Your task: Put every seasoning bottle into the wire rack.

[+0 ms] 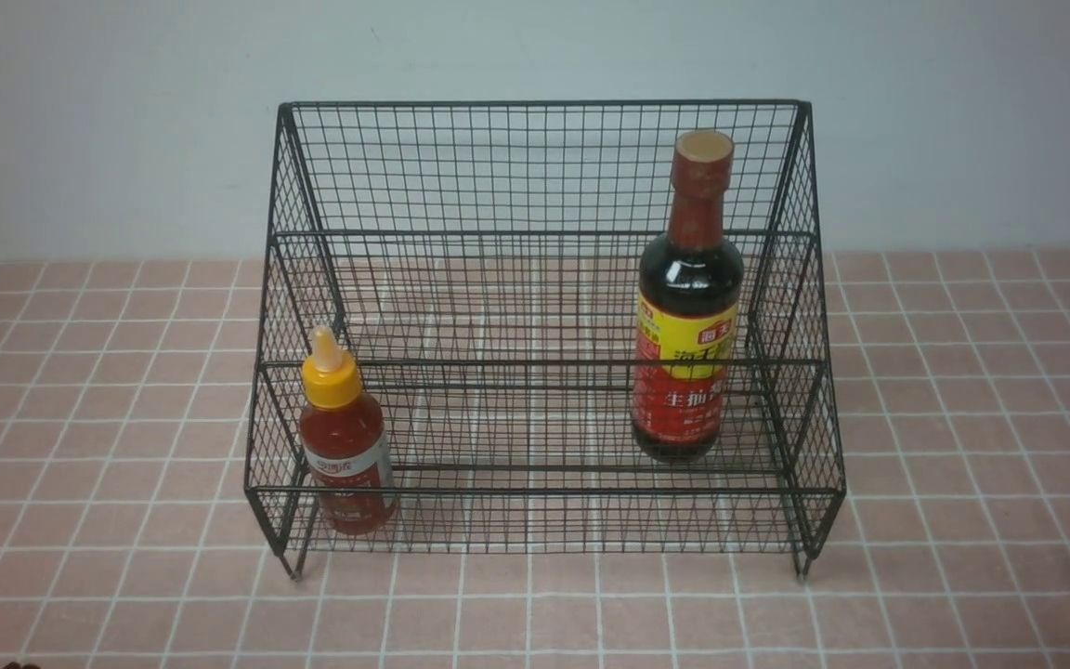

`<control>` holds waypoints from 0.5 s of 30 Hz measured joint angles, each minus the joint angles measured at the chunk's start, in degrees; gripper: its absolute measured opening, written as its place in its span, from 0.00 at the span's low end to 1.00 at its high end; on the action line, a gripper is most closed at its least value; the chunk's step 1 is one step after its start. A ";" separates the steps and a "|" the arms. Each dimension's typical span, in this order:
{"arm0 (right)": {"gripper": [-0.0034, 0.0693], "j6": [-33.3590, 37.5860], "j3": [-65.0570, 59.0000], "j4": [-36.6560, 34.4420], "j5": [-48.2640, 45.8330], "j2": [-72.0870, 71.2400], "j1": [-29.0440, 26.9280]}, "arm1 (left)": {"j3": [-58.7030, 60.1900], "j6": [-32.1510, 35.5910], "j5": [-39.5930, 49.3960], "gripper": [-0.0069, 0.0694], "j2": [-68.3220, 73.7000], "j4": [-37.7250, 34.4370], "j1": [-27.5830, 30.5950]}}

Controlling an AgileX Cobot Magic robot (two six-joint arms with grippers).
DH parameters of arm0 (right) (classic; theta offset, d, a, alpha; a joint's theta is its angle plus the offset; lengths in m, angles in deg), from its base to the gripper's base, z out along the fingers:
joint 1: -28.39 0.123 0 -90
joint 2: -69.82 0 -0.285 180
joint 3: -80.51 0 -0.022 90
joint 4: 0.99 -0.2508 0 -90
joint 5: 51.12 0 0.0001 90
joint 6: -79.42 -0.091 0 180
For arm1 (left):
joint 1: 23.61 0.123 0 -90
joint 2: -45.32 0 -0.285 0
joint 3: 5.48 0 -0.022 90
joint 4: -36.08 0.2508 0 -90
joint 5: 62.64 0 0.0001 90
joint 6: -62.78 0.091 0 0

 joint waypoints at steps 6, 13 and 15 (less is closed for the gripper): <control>0.03 0.00 0.00 0.00 0.00 0.00 0.00 | 0.00 0.00 0.02 0.08 0.00 -0.50 0.00; 0.03 0.00 0.00 0.00 0.00 0.00 0.00 | 0.00 0.00 0.07 0.08 0.00 -0.66 0.00; 0.03 0.00 0.00 0.00 0.00 0.00 0.00 | 0.00 0.00 0.07 0.08 0.00 -0.66 0.00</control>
